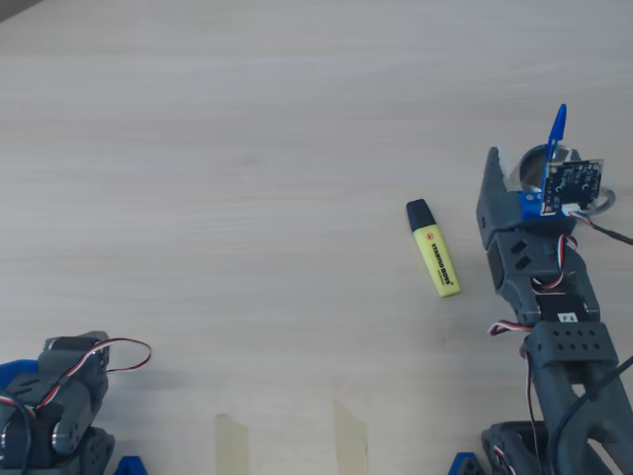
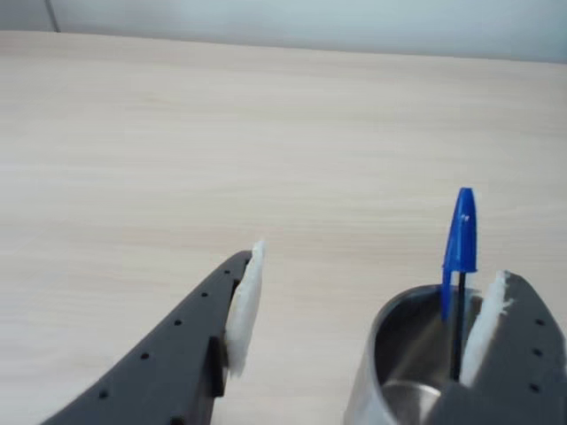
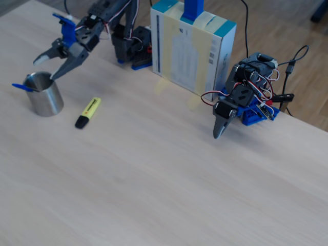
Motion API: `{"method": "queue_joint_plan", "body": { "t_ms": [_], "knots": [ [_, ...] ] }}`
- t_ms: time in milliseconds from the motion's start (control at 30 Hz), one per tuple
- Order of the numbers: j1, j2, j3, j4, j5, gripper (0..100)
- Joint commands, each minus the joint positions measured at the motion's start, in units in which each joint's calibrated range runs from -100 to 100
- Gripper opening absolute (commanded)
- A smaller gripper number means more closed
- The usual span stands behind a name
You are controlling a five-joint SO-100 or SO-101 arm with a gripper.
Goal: Grab the blue pen and put it in the silver cup.
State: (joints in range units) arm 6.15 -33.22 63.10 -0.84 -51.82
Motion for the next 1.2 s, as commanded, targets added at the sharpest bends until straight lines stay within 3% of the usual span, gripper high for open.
{"method": "queue_joint_plan", "body": {
  "t_ms": [0,233,467,800,967,1167],
  "knots": [
    [-1.1,-8.5,2.0,5.2,-0.1,37],
    [-1.2,-20.2,9.9,17.3,0.2,37],
    [-1.3,-29.3,14.6,31.5,0.0,28],
    [-1.2,-44.5,31.5,35.8,0.2,27],
    [-0.6,-54.1,32.1,52.0,0.0,25],
    [0.4,-64.9,36.6,66.8,0.0,10]
  ]
}}
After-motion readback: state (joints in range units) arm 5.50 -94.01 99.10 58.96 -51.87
